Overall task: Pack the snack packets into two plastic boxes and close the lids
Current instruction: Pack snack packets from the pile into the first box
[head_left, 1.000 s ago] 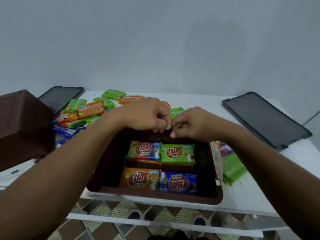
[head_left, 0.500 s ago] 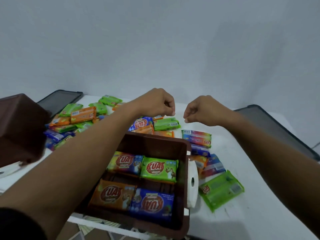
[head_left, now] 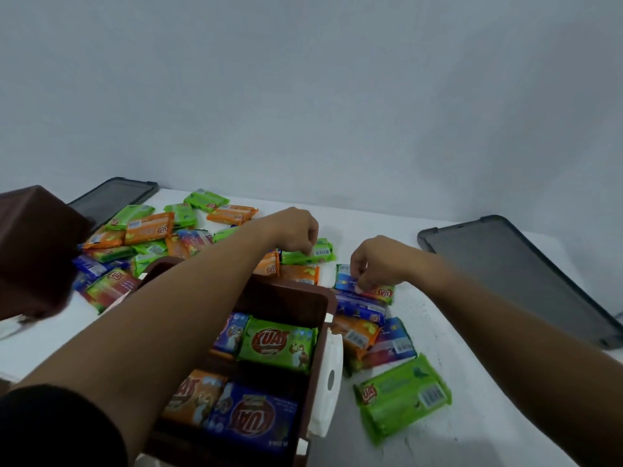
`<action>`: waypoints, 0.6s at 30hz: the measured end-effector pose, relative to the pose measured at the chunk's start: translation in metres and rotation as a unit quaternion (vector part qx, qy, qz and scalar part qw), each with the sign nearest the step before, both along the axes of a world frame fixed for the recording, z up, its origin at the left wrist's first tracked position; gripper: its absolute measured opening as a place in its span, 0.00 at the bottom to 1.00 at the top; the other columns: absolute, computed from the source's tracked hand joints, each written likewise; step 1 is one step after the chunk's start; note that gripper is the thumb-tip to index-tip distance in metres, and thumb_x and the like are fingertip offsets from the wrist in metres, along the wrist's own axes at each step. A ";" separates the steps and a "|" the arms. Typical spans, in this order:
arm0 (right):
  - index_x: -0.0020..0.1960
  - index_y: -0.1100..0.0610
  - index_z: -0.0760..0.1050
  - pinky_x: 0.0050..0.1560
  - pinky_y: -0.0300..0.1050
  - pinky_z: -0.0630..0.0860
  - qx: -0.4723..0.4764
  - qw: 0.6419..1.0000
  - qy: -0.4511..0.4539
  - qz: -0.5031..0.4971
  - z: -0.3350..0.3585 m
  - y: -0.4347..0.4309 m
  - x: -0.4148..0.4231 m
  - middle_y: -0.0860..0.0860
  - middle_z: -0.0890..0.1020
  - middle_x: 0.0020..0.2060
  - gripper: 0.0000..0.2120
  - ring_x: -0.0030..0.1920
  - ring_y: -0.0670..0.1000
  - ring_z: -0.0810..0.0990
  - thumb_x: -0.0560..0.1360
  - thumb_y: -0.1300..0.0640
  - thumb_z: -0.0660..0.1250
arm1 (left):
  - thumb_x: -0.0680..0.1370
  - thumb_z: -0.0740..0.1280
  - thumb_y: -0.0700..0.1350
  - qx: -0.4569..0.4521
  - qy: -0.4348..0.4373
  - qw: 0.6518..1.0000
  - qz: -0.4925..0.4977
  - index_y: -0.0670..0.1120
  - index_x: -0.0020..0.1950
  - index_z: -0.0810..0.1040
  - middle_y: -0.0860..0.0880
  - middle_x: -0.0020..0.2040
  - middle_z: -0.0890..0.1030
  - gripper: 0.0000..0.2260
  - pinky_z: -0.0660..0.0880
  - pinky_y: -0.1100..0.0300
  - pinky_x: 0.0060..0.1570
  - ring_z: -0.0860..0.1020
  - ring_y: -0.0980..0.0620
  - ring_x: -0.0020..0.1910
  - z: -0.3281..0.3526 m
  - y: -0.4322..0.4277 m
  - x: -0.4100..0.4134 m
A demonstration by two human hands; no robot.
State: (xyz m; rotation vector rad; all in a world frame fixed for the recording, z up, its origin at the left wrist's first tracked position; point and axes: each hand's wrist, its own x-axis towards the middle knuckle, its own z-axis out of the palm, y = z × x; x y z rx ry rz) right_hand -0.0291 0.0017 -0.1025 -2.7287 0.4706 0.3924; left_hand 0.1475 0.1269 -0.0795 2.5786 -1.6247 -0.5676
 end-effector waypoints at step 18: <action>0.55 0.53 0.73 0.41 0.43 0.75 -0.007 1.000 0.022 -0.007 -0.009 -0.005 0.007 0.50 0.80 0.52 0.26 0.49 0.51 0.78 0.65 0.46 0.81 | 0.69 0.79 0.55 0.103 -0.064 0.993 -0.006 0.49 0.73 0.69 0.47 0.69 0.74 0.36 0.74 0.46 0.62 0.73 0.44 0.65 -0.020 -0.020 0.004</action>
